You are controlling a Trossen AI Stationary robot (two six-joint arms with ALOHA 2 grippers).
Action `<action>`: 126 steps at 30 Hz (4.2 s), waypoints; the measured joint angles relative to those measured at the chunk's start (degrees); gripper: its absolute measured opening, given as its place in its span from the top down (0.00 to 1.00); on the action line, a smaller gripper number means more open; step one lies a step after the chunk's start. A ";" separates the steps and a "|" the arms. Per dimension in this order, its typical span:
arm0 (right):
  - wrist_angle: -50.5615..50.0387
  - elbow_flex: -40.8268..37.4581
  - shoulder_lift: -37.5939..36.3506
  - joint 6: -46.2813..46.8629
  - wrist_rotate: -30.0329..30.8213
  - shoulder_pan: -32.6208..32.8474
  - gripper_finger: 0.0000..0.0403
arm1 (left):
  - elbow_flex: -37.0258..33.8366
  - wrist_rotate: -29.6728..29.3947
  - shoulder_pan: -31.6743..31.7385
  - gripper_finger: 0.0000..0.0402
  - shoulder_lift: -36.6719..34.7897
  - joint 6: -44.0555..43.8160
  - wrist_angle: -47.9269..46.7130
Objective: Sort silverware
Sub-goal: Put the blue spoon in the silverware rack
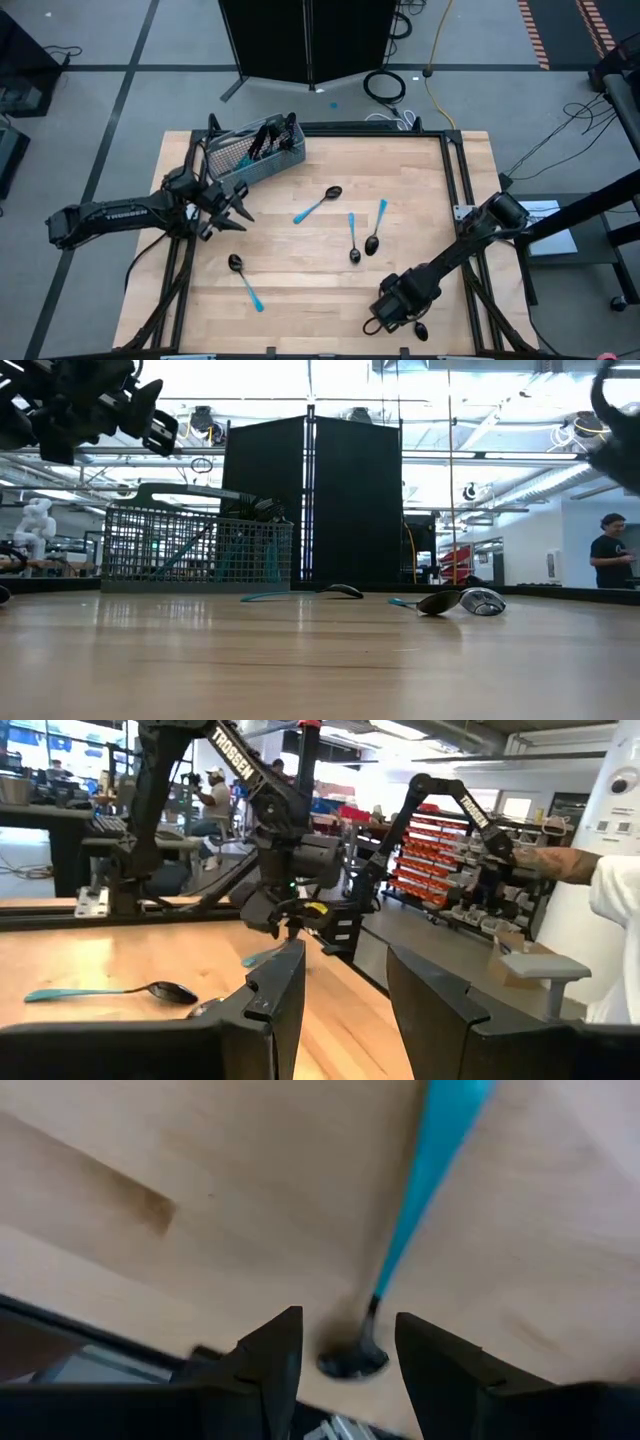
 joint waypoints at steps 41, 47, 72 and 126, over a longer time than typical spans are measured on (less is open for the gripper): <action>-2.82 13.29 -0.69 -20.41 23.83 -6.05 1.00 | 0.00 -17.18 -13.48 0.66 0.69 7.60 -7.96; 15.53 13.38 -0.66 -24.26 23.95 -11.53 1.00 | 0.00 -24.49 -22.76 0.66 2.54 25.27 -6.39; 30.50 13.36 -0.63 -26.28 11.28 -25.84 1.00 | 13.84 -69.52 -48.02 0.66 35.42 86.16 2.78; 32.26 13.34 -1.76 -35.65 9.02 -27.62 0.72 | 24.41 -82.25 -50.57 1.00 55.82 99.89 12.16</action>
